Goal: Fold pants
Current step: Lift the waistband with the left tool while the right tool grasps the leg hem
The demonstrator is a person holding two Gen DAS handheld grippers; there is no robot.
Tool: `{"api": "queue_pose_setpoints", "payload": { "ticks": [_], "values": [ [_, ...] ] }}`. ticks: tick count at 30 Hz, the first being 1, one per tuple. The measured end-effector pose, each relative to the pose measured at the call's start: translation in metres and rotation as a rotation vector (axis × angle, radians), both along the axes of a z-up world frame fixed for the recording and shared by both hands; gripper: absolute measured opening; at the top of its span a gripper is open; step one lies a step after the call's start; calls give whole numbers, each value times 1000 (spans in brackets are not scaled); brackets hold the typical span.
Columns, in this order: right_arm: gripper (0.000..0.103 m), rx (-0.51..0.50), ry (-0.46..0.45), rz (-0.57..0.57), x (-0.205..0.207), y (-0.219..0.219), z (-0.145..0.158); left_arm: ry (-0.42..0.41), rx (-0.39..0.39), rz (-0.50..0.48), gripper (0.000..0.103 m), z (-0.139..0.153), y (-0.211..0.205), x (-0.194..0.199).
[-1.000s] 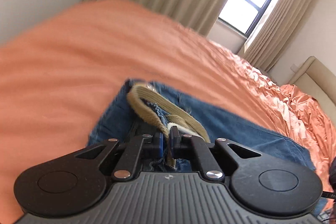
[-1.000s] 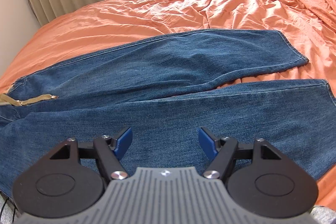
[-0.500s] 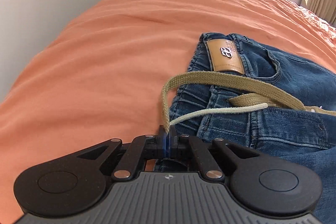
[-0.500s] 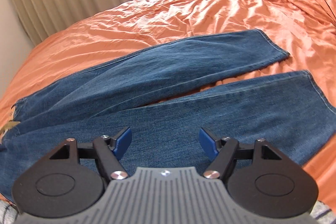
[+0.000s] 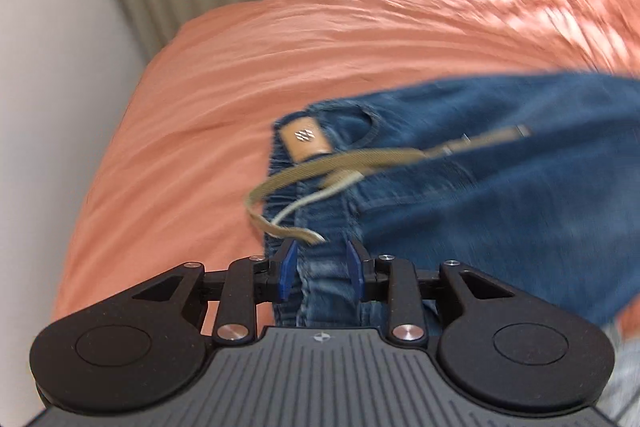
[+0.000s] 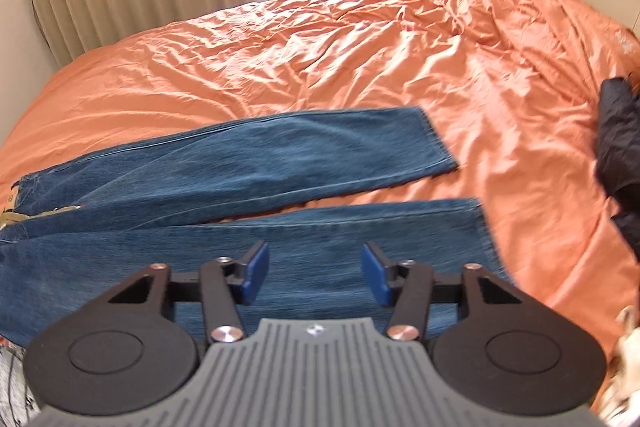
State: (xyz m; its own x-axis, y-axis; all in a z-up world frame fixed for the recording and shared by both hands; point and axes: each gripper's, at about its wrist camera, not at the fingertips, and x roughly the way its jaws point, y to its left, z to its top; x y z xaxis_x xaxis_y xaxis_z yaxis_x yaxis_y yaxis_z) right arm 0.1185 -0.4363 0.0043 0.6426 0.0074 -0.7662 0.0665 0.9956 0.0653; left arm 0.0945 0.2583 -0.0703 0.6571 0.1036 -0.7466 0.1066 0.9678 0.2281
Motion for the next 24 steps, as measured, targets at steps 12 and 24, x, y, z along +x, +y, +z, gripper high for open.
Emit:
{"api": "queue_pose_setpoints", "payload": {
  "ticks": [12, 24],
  "values": [
    [48, -146, -11, -30, -47, -106, 19, 215, 394, -382, 43, -51, -71, -52],
    [47, -99, 15, -13, -85, -120, -13, 285, 633, -470, 53, -139, -107, -57]
  ]
}}
